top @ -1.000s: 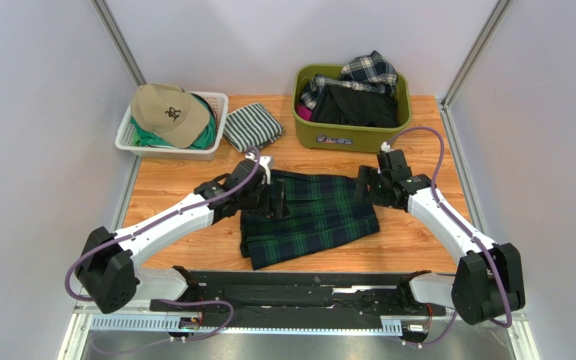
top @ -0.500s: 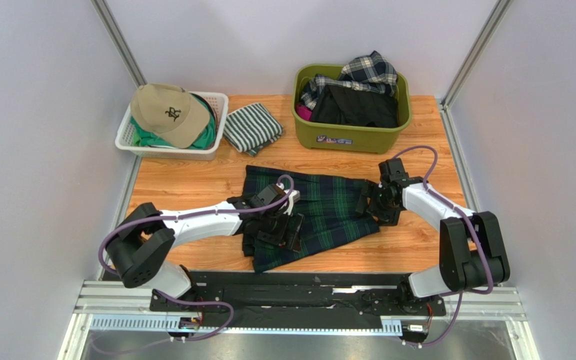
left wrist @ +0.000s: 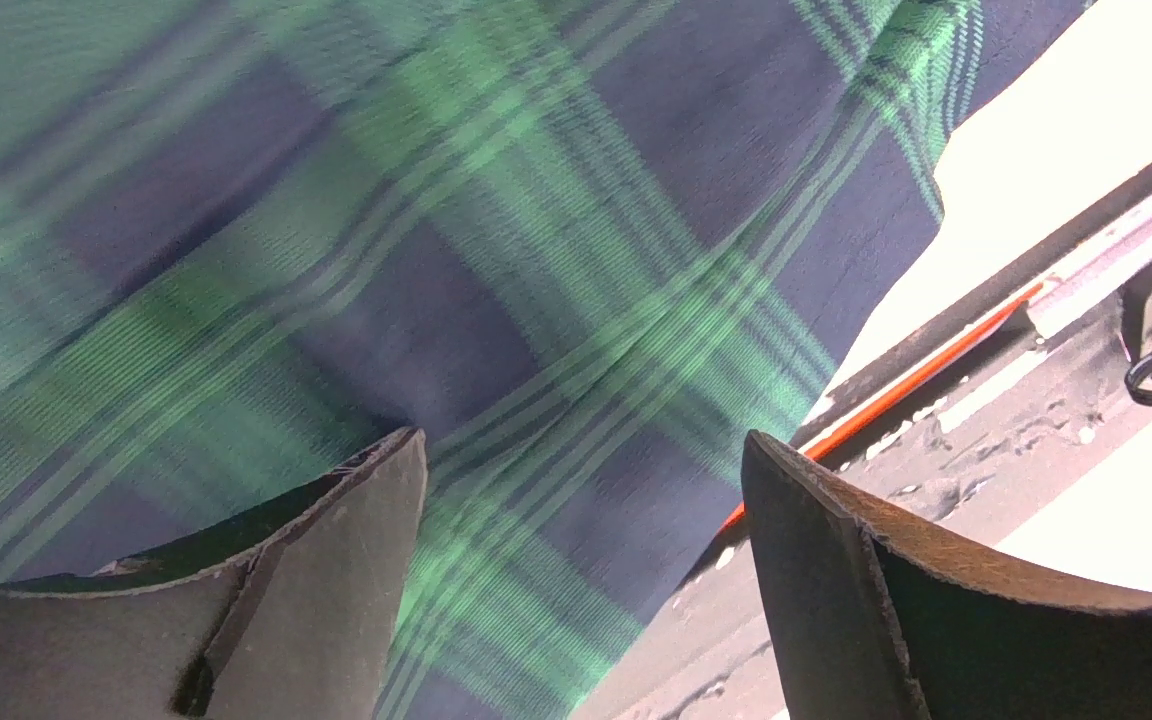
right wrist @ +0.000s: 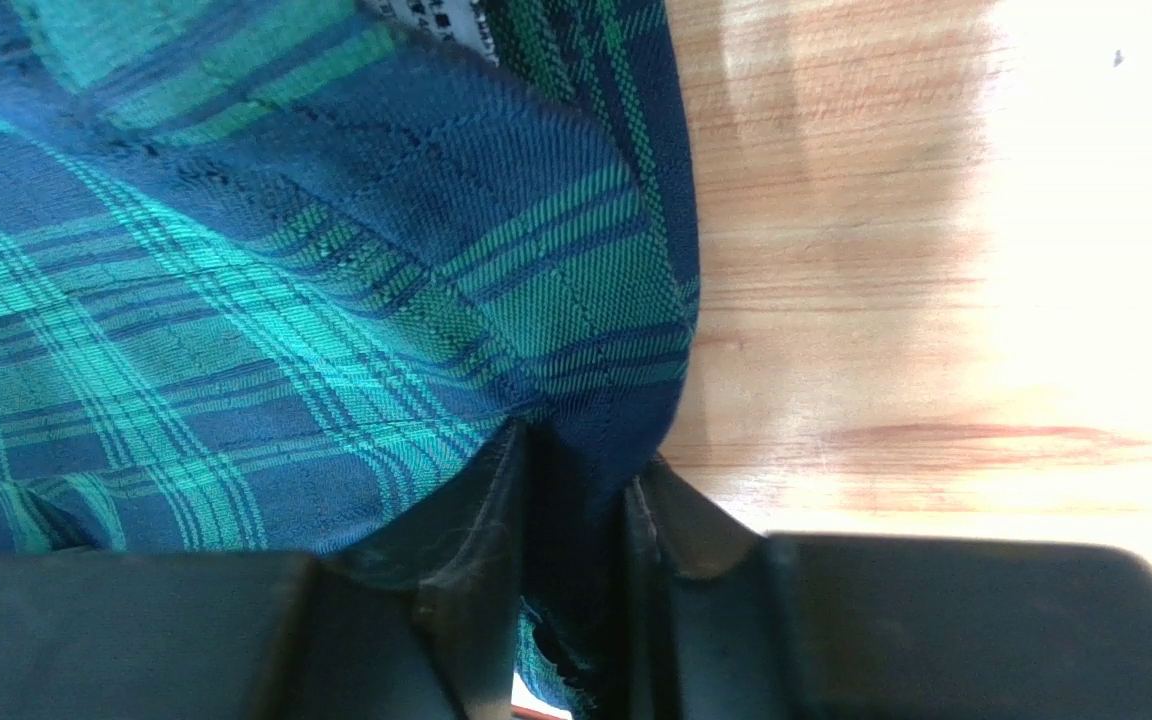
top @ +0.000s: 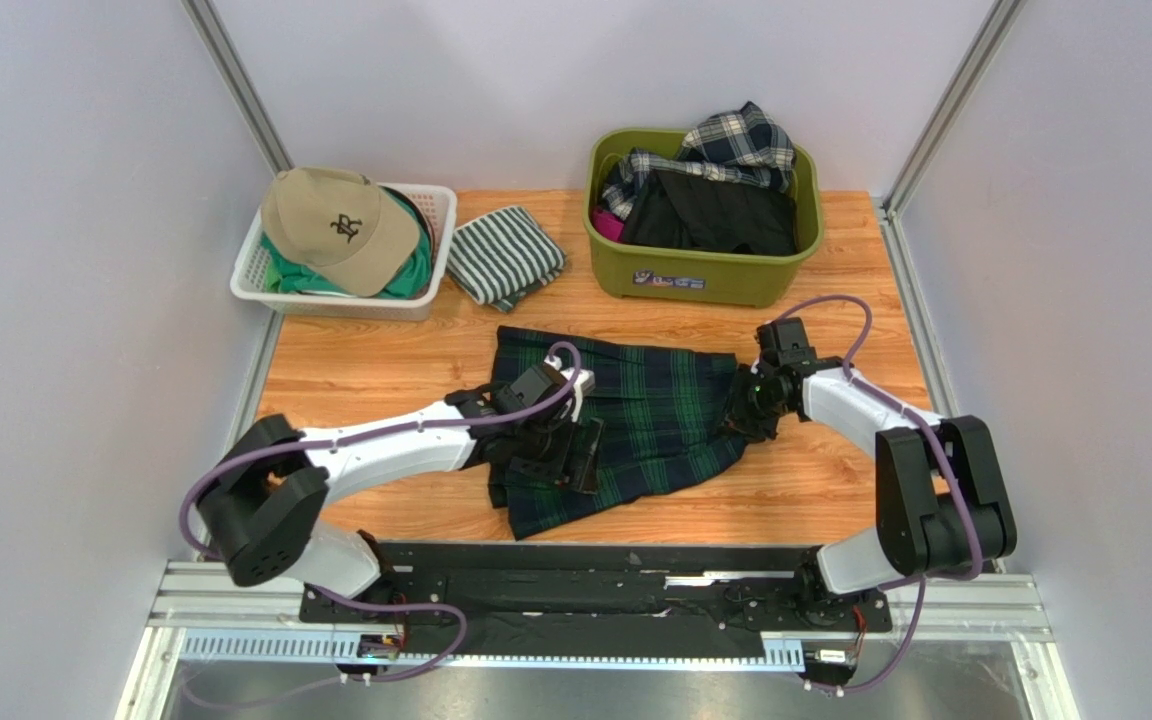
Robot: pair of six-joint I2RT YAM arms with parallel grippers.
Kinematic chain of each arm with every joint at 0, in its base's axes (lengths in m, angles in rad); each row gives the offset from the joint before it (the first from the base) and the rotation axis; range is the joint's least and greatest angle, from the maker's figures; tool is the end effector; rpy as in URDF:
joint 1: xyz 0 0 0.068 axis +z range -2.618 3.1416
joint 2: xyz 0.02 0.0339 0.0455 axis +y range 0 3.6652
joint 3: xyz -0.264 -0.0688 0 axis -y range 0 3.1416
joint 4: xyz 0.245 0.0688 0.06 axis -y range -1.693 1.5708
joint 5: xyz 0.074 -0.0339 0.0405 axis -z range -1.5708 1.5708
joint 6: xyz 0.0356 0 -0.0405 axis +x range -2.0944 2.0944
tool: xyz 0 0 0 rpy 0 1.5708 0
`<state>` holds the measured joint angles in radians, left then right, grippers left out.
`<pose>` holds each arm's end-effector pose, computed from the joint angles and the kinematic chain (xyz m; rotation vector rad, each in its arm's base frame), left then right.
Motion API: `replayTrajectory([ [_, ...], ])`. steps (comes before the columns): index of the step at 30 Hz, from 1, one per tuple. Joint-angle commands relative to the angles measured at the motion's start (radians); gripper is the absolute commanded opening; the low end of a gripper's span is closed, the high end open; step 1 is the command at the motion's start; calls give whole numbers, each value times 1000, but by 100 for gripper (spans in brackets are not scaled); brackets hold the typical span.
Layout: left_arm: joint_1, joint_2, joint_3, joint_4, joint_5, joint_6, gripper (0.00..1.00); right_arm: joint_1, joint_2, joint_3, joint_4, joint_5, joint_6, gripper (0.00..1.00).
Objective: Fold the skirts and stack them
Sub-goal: Fold the skirt at the center of the board.
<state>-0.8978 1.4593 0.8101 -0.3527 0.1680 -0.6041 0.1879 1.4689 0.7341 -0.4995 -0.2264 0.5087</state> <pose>0.1704 -0.2233 0.1836 0.4691 2.7091 -0.7175 0.2451 0.0547 0.1538 0.4030 2.8371 0.4723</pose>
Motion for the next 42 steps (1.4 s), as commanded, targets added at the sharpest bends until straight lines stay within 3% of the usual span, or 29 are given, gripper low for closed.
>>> replayTrajectory([
  [1, 2, -131, 47, -118, -113, 12, 87, 7, -45, 7, -48, 55, -29, 17],
  [4, 2, -142, 90, -100, -133, 7, 86, 7, -94, 30, -79, 58, -52, 0],
  [7, 2, -84, 142, -62, -131, -2, 73, 10, -168, 56, -120, 56, -76, 0],
  [11, 2, 30, 243, -43, -113, 26, 44, 44, -252, 109, -183, 88, -96, 0],
  [17, 0, 164, 271, 1, 5, 26, 18, 100, -306, 205, -263, 136, -93, 0],
  [21, -3, 217, 227, 124, 110, -14, 16, 191, -302, 277, -306, 189, -72, 0],
  [27, -42, 297, 256, 121, 76, -34, 13, 386, -292, 392, -327, 294, 28, 0],
  [31, -53, 340, 264, 126, 64, -72, 12, 513, -269, 436, -298, 276, 36, 0],
  [36, -53, 342, 258, 152, 68, -108, 12, 551, -222, 447, -266, 251, 2, 0],
  [42, -52, 227, 224, 106, 19, -120, 13, 552, -232, 423, -333, 378, -38, 0],
])
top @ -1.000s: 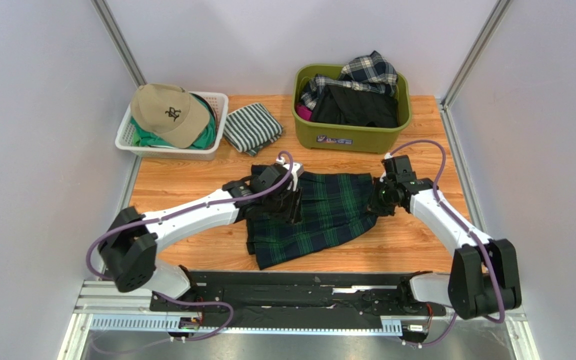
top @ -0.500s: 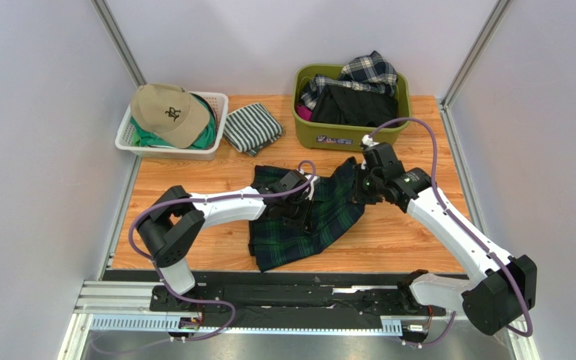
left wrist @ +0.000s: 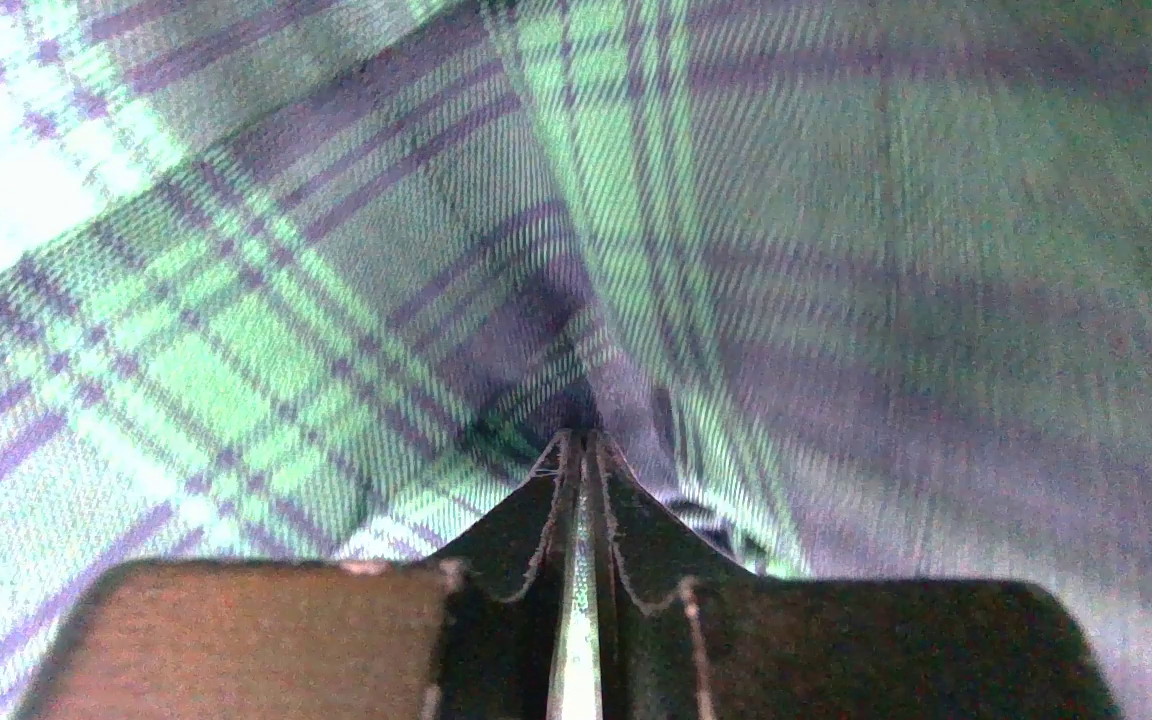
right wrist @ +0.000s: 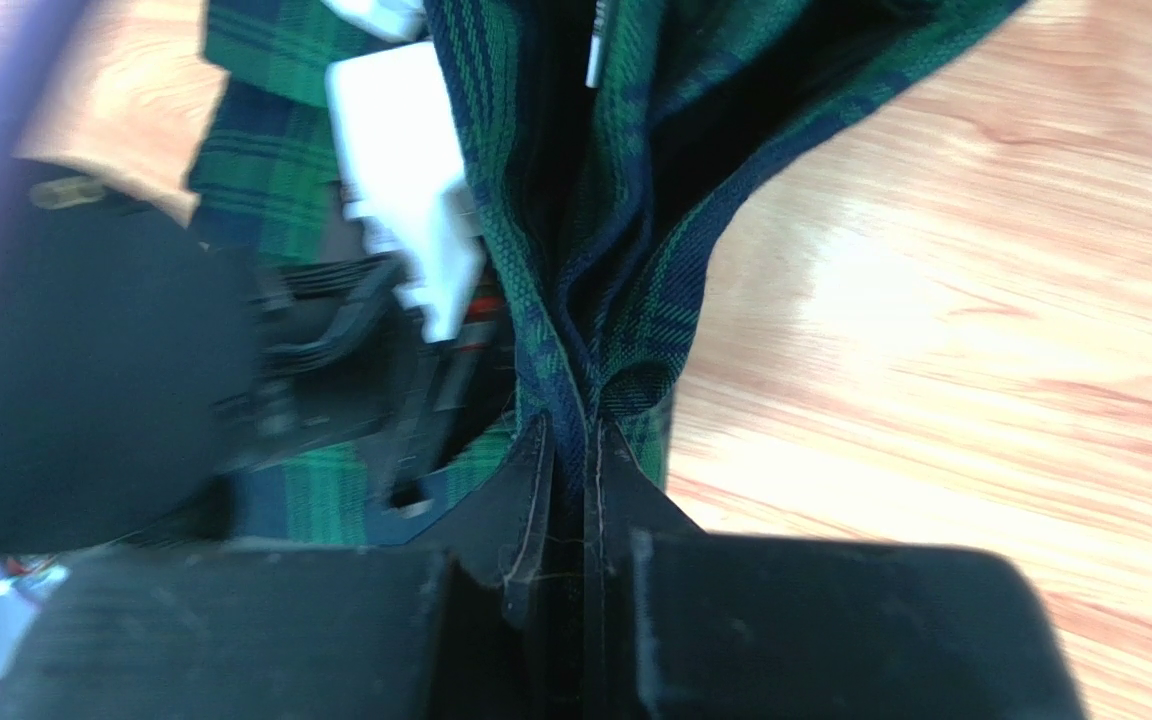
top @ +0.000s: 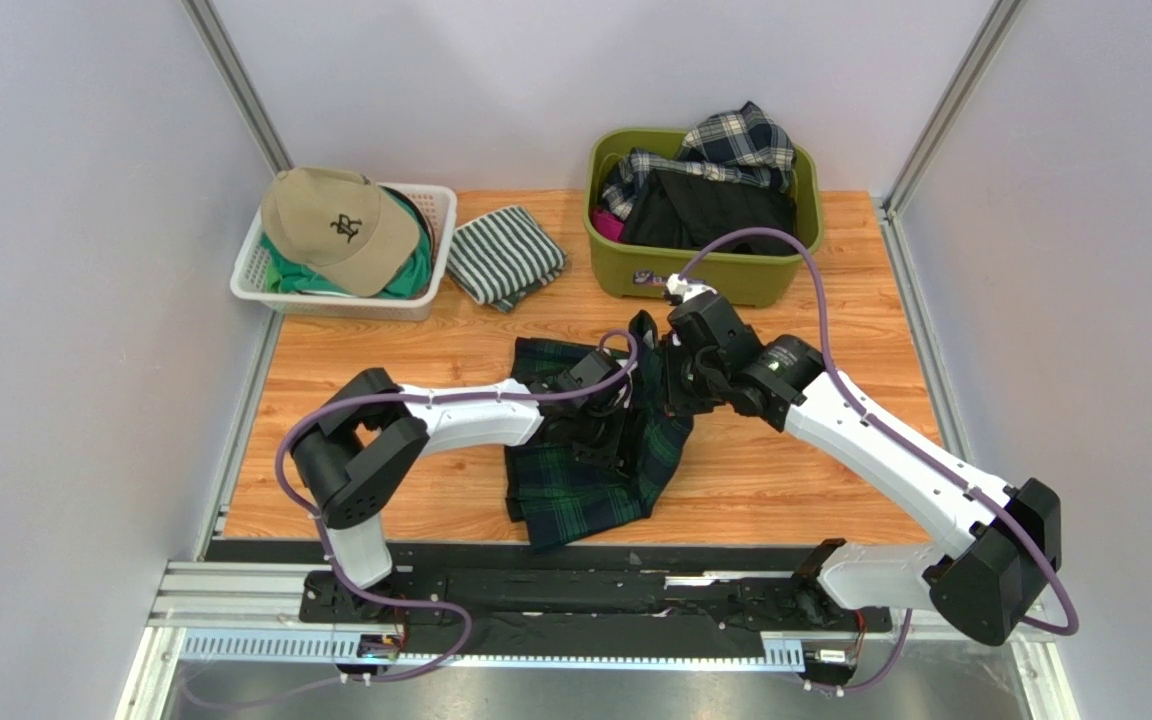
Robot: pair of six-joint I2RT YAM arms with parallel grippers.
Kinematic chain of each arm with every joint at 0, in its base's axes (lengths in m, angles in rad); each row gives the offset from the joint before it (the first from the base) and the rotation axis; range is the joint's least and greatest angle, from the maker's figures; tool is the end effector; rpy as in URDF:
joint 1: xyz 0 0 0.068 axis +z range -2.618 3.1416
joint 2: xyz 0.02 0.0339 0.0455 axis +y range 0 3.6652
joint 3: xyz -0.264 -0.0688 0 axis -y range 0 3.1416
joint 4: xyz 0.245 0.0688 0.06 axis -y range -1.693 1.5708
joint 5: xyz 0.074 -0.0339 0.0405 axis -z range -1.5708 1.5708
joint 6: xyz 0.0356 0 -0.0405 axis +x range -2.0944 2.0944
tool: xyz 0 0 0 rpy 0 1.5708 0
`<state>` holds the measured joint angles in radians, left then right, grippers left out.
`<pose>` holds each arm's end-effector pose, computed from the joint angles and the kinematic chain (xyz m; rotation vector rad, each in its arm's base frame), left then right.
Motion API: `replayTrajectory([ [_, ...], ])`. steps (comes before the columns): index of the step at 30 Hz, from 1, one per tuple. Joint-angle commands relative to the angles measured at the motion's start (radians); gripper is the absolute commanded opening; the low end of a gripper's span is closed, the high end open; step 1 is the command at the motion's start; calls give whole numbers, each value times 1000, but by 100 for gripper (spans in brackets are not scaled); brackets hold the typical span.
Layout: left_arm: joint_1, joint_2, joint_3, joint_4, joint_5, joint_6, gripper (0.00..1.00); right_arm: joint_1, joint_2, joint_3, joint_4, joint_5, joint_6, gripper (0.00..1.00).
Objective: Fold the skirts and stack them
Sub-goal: Fold the skirt at the center of the board.
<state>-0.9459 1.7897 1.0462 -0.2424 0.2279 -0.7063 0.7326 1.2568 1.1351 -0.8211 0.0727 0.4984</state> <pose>0.2031 -0.2953 0.1589 0.4288 2.7579 -0.8339 0.1900 0.1675 0.3058 -0.2689 2.5449 0.4038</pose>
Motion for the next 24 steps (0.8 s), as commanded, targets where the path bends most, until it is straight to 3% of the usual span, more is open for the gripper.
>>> replayTrajectory([
  [1, -4, -125, -23, -17, -59, -15, 18, 7, -25, 12, -19, 105, -41, 0],
  [3, -1, -200, -41, -61, -91, -16, 25, 7, -40, 5, -38, 127, -47, 0],
  [6, 33, -323, -93, -113, -153, -28, 44, 7, -57, -3, -58, 165, -52, 0],
  [9, 116, -459, -190, -123, -188, -53, 71, 5, -65, -6, -61, 177, -61, 0],
  [10, 143, -519, -216, -133, -199, -61, 86, 7, -68, -6, -62, 180, -63, 0],
  [12, 226, -564, -289, -144, -205, -76, 97, 5, -69, -3, -59, 187, -67, 0],
  [19, 375, -598, -460, -40, -88, -114, 97, 7, -59, 14, -55, 182, -81, 0],
  [22, 378, -544, -492, 38, -36, -137, 87, 8, -50, 14, -39, 162, -83, 0],
  [24, 378, -491, -508, 101, -6, -156, 72, 7, -37, 11, -26, 139, -83, 0],
])
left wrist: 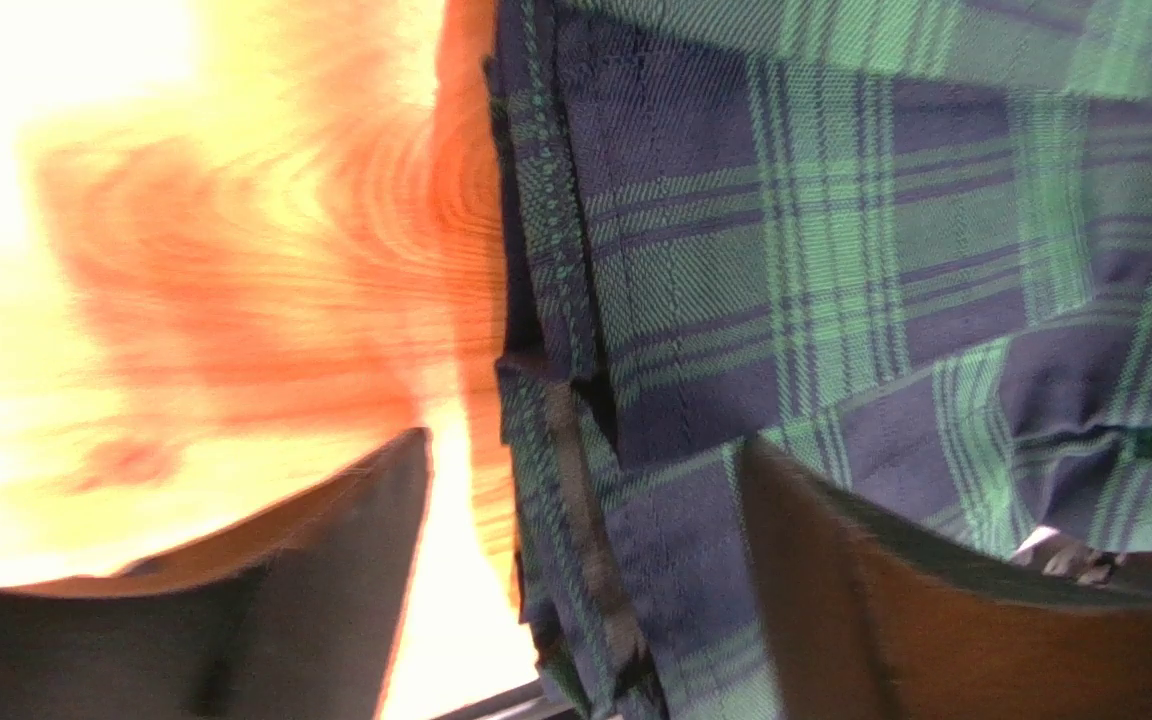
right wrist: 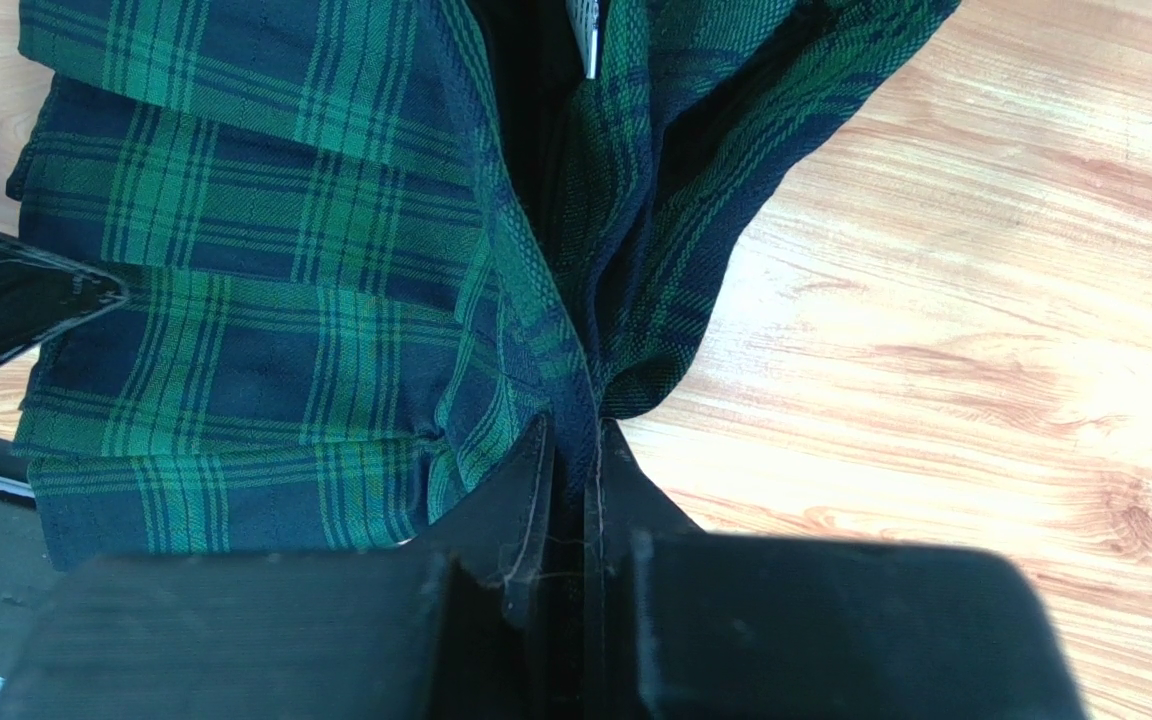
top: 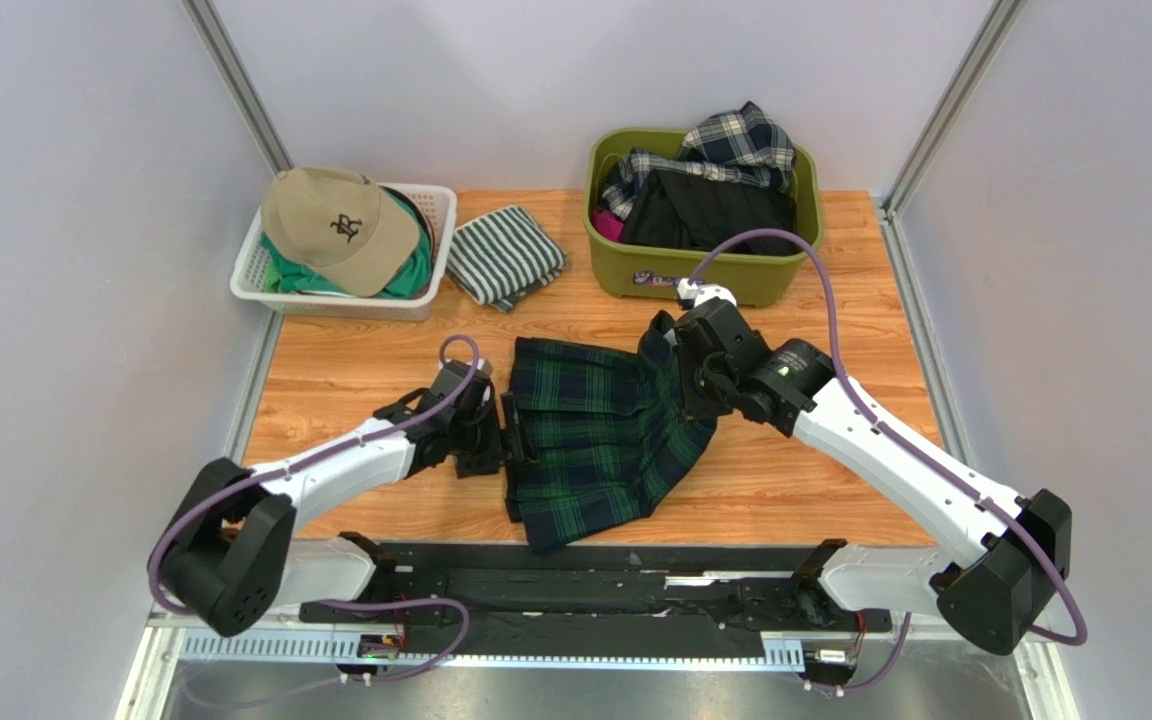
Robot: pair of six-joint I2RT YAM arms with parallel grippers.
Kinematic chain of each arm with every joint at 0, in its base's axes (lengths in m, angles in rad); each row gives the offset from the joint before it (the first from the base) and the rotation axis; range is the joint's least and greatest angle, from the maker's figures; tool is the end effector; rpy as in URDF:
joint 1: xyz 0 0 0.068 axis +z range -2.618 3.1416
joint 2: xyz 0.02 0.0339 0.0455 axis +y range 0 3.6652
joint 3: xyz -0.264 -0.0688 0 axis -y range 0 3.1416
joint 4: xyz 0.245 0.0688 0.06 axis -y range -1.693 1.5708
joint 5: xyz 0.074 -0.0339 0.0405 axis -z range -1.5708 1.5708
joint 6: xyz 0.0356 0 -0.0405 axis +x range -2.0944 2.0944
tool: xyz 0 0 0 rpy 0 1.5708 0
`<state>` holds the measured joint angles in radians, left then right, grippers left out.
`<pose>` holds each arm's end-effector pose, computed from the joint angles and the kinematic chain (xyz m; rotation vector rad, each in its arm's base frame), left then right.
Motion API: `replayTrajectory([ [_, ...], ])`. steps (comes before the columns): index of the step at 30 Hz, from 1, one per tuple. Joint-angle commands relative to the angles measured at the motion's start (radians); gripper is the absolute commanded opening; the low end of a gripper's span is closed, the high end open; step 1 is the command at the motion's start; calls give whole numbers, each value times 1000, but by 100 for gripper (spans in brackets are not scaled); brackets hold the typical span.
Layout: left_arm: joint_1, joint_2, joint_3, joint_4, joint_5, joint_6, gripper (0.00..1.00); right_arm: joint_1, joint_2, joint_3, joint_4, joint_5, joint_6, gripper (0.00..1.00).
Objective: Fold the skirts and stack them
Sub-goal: Fold the skirt at the center of the board.
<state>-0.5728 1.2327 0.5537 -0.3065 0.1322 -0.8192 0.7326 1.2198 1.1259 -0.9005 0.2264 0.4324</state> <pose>0.1833 -0.1238 0.1643 -0.2783 2.6854 -0.6585 0.1823 0.1532 0.3070 -0.2945 2.5188 0.1727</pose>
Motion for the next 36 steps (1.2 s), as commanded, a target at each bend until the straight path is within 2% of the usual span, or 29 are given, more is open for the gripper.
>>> replayTrajectory([
  [1, 5, 86, -17, 178, 98, -46, 66, 7, 4, 21, 60, -22, -15, 0],
  [2, 5, 106, -12, 182, 104, -51, 53, 13, 13, 21, 64, -31, -20, 0],
  [4, 5, 155, -5, 196, 116, -46, 44, 30, 24, 26, 97, -55, -40, 0],
  [5, 5, 168, -2, 201, 128, -47, 35, 53, 39, 29, 109, -62, -44, 0],
  [8, 5, 195, -6, 233, 144, -52, 28, 100, 73, 61, 152, -104, -38, 0],
  [17, 5, 209, -35, 276, 164, -70, 27, 244, 266, 155, 318, -78, 78, 0],
  [23, 5, 208, -43, 276, 156, -74, 27, 318, 451, 280, 276, -52, 81, 0],
  [31, 5, 191, -46, 242, 121, -80, 28, 332, 636, 356, 230, -59, 120, 0],
  [36, 5, 123, -41, 152, 60, -78, 34, 333, 646, 365, 221, -91, 115, 11],
])
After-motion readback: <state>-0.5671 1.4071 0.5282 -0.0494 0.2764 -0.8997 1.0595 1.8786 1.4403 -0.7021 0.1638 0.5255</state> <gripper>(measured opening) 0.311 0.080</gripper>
